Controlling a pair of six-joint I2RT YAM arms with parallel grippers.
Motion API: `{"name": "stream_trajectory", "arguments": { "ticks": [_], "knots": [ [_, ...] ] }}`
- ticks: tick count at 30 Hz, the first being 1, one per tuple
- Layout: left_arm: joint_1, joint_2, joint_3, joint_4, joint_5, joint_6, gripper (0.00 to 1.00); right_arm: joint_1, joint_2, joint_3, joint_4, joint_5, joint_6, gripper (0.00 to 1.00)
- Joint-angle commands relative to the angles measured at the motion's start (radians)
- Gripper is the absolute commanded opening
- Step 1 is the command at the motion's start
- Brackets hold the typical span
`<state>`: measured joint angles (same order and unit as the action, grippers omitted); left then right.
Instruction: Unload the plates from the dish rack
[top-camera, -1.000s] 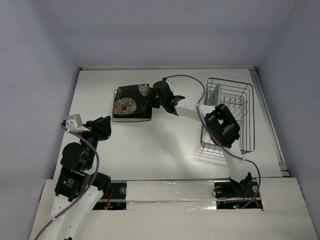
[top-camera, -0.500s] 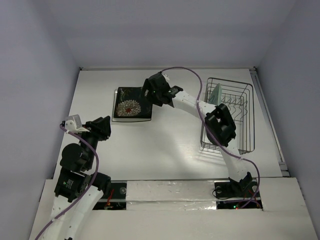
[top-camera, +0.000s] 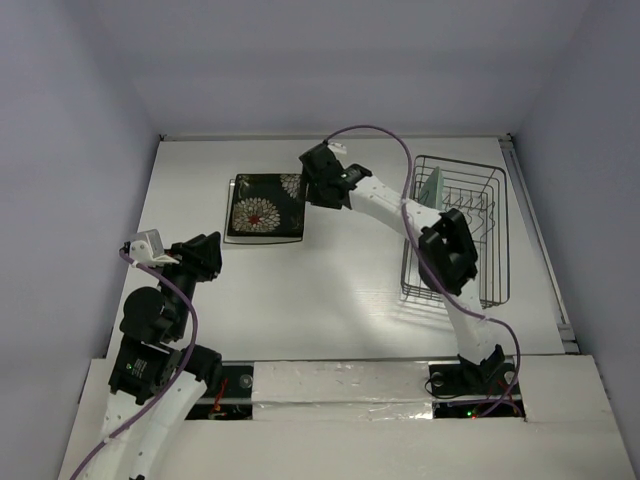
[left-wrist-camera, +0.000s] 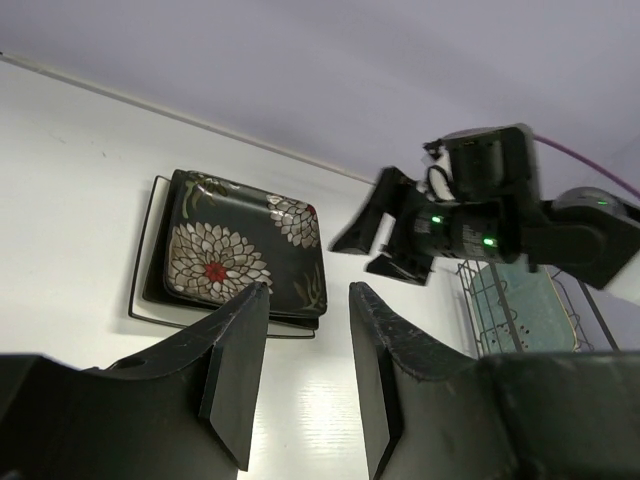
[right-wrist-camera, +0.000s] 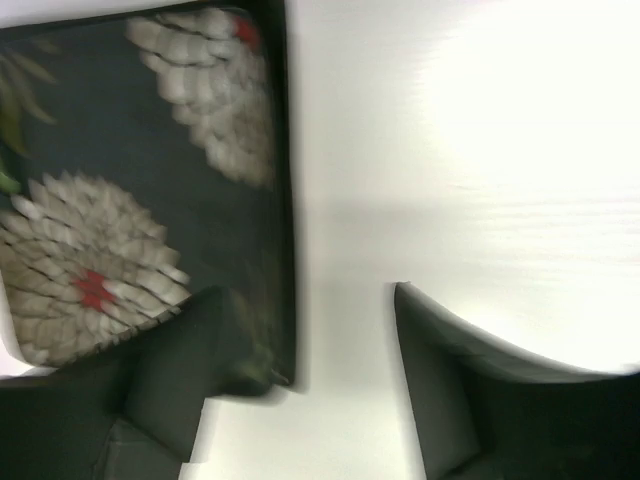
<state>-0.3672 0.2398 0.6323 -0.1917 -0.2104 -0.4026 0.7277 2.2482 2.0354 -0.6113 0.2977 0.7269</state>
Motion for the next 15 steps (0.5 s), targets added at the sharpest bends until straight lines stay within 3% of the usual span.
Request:
{"name": "stream_trajectory", "arguments": {
  "ticks": [1, 2, 3, 5, 9, 11, 12, 15],
  "knots": [
    [-0.004, -0.008, -0.005, 0.04, 0.003, 0.005, 0.35, 0.006, -0.263, -0.088, -0.016, 0.158, -0.086, 0.55],
    [-0.004, -0.013, -0.005, 0.04, 0.003, 0.005, 0.35, 0.006, -0.322, -0.134, -0.012, 0.229, -0.118, 0.37],
    [-0.004, -0.014, -0.005, 0.041, 0.003, 0.007, 0.34, 0.006, -0.445, -0.23, -0.011, 0.275, -0.133, 0.03],
    [-0.004, -0.019, -0.005, 0.043, 0.003, 0.005, 0.26, -0.01, -0.562, -0.323, -0.027, 0.392, -0.167, 0.0],
    [-0.004, -0.016, -0.006, 0.041, 0.003, 0.004, 0.1, -0.086, -0.794, -0.509, -0.106, 0.465, -0.195, 0.0],
    [-0.004, -0.016, -0.003, 0.038, 0.003, 0.001, 0.09, -0.16, -0.887, -0.588, -0.116, 0.419, -0.23, 0.11],
    [-0.004, -0.016, -0.003, 0.038, 0.003, -0.001, 0.09, -0.187, -0.904, -0.604, -0.122, 0.385, -0.245, 0.37],
    [-0.004, -0.014, -0.005, 0.037, 0.003, 0.001, 0.1, -0.24, -0.9, -0.612, -0.178, 0.359, -0.288, 0.75]
  ]
}}
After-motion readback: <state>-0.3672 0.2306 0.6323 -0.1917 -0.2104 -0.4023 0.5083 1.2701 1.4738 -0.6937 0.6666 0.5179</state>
